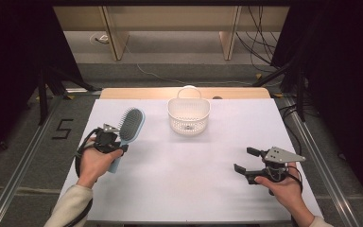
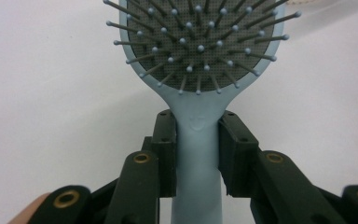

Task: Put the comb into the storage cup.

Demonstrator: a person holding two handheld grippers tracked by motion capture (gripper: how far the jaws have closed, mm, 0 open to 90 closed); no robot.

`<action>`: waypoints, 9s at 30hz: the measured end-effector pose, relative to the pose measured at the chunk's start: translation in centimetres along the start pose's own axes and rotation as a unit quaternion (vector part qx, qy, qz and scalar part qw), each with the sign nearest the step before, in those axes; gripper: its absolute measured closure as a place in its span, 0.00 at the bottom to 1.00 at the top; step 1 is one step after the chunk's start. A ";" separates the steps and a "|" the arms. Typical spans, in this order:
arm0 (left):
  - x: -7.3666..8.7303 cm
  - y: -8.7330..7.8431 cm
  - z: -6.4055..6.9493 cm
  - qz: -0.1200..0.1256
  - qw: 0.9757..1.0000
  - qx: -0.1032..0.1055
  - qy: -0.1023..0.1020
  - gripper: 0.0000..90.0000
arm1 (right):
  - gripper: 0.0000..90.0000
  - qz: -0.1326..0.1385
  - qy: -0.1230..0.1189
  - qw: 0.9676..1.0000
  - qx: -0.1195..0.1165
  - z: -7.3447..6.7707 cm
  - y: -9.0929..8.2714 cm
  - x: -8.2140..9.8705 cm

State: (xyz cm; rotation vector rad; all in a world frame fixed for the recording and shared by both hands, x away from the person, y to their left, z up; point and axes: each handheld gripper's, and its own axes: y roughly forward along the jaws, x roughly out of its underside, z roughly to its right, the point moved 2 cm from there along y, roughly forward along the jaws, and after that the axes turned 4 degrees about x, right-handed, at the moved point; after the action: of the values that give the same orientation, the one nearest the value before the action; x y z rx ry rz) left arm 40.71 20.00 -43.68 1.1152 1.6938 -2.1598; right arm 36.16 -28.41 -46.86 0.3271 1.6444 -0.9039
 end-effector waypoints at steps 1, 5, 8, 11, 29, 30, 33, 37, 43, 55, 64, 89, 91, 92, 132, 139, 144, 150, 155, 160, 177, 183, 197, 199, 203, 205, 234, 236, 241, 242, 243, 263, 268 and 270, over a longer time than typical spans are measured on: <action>0.0 0.0 0.0 0.000 1.000 0.000 0.000 0.78 | 0.18 0.000 0.000 1.000 0.000 0.0 0.0 0.0; -0.1 -0.1 0.0 0.010 1.000 -0.004 -0.002 0.78 | 0.18 0.000 0.000 1.000 0.001 0.0 0.0 0.0; -0.2 -0.3 0.0 0.021 1.000 -0.006 -0.001 0.78 | 0.18 0.002 0.000 1.000 0.001 0.0 0.0 0.0; -0.3 -0.3 0.0 0.024 1.000 -0.007 0.003 0.78 | 0.18 0.002 0.001 1.000 0.002 0.0 0.0 0.0; -0.7 -0.8 -0.1 0.064 0.998 -0.018 0.013 0.78 | 0.18 0.003 -0.001 1.000 0.002 0.0 -0.1 0.0; -0.7 -0.8 0.0 0.065 0.998 -0.016 0.014 0.78 | 0.18 0.003 -0.001 1.000 0.002 0.0 -0.1 0.0; -0.8 -0.9 0.0 0.072 0.997 -0.018 0.015 0.78 | 0.18 0.004 0.000 1.000 0.003 0.0 -0.1 -0.1; -0.8 -0.9 0.0 0.077 0.997 -0.020 0.017 0.78 | 0.18 0.004 0.001 1.000 0.002 0.0 -0.1 -0.1; -0.9 -0.9 0.1 0.084 0.996 -0.025 0.022 0.78 | 0.18 0.005 0.000 1.000 0.004 0.0 -0.1 0.0; -1.1 -1.1 0.1 0.108 0.993 -0.037 0.026 0.78 | 0.18 0.006 0.001 1.000 0.005 0.0 -0.1 -0.1; -1.3 -1.2 0.1 0.136 0.989 -0.043 0.029 0.78 | 0.18 0.006 0.001 1.000 0.006 0.1 -0.1 -0.1; -1.8 -1.3 0.4 0.188 0.981 -0.040 0.030 0.78 | 0.18 0.007 0.002 1.000 0.006 0.1 -0.1 0.0; -1.8 -1.3 0.4 0.190 0.980 -0.041 0.030 0.78 | 0.18 0.006 0.003 1.000 0.007 0.1 -0.1 -0.1; -1.9 -1.3 0.4 0.191 0.980 -0.042 0.031 0.78 | 0.18 0.007 0.002 1.000 0.007 0.1 -0.1 -0.1; -3.3 -1.4 0.9 0.220 0.974 -0.039 0.033 0.78 | 0.17 0.010 0.004 1.000 0.009 0.1 -0.1 -0.1; -3.6 -1.2 1.1 0.222 0.974 -0.039 0.034 0.78 | 0.17 0.009 0.005 1.000 0.008 0.1 -0.1 -0.1; -3.9 -1.1 1.1 0.224 0.973 -0.040 0.033 0.78 | 0.17 0.009 0.005 1.000 0.009 0.1 -0.1 -0.1; -4.3 -1.0 1.3 0.228 0.972 -0.039 0.035 0.78 | 0.17 0.010 0.004 1.000 0.008 0.1 -0.1 -0.1; -4.5 -0.9 1.4 0.228 0.972 -0.039 0.037 0.78 | 0.17 0.009 0.004 1.000 0.008 0.1 -0.1 -0.1; -4.7 -0.7 1.5 0.229 0.972 -0.038 0.037 0.78 | 0.17 0.009 0.004 1.000 0.008 0.1 -0.1 -0.1; -5.6 -0.4 1.8 0.234 0.971 -0.033 0.040 0.78 | 0.17 0.010 0.004 1.000 0.008 0.1 -0.2 -0.1; -5.8 -0.3 1.9 0.235 0.971 -0.030 0.041 0.78 | 0.17 0.010 0.004 1.000 0.008 0.1 -0.2 -0.1; -6.5 0.1 2.2 0.243 0.969 -0.022 0.044 0.78 | 0.17 0.012 0.003 1.000 0.007 0.1 -0.1 -0.1; -6.6 0.1 2.3 0.244 0.968 -0.021 0.045 0.78 | 0.17 0.011 0.003 1.000 0.007 0.1 -0.1 -0.1; -6.9 0.2 2.4 0.248 0.968 -0.017 0.044 0.78 | 0.17 0.012 0.004 1.000 0.008 0.1 -0.1 -0.1; -7.1 0.3 2.5 0.250 0.967 -0.015 0.042 0.78 | 0.17 0.012 0.002 1.000 0.008 0.1 -0.1 -0.1; -7.9 0.5 2.7 0.270 0.961 -0.018 0.048 0.78 | 0.17 0.014 0.003 1.000 0.007 0.1 -0.2 -0.1; -8.0 0.5 2.7 0.271 0.961 -0.016 0.046 0.78 | 0.17 0.014 0.003 1.000 0.007 0.1 -0.2 -0.1; -8.1 0.6 2.9 0.272 0.961 -0.015 0.046 0.78 | 0.17 0.014 0.003 1.000 0.007 0.1 -0.2 -0.1; -8.1 0.6 2.9 0.272 0.961 -0.014 0.047 0.78 | 0.17 0.014 0.003 1.000 0.007 0.1 -0.2 -0.1; -8.2 0.6 2.9 0.272 0.961 -0.013 0.047 0.78 | 0.17 0.014 0.002 1.000 0.007 0.1 -0.2 -0.1; -8.9 1.1 3.7 0.274 0.960 -0.004 0.053 0.78 | 0.17 0.013 0.004 1.000 0.007 0.1 -0.2 -0.1; -9.0 1.1 3.9 0.276 0.960 -0.003 0.054 0.78 | 0.17 0.014 0.003 1.000 0.007 0.1 -0.2 -0.1; -9.1 1.1 3.9 0.276 0.960 -0.002 0.054 0.78 | 0.17 0.014 0.002 1.000 0.007 0.1 -0.2 -0.1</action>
State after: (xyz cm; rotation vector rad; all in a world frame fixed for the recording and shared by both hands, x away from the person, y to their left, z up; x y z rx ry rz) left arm 46.00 13.40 -38.35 1.5099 1.2191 -1.7656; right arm 36.14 -28.56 -46.70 0.3620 1.6343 -0.8942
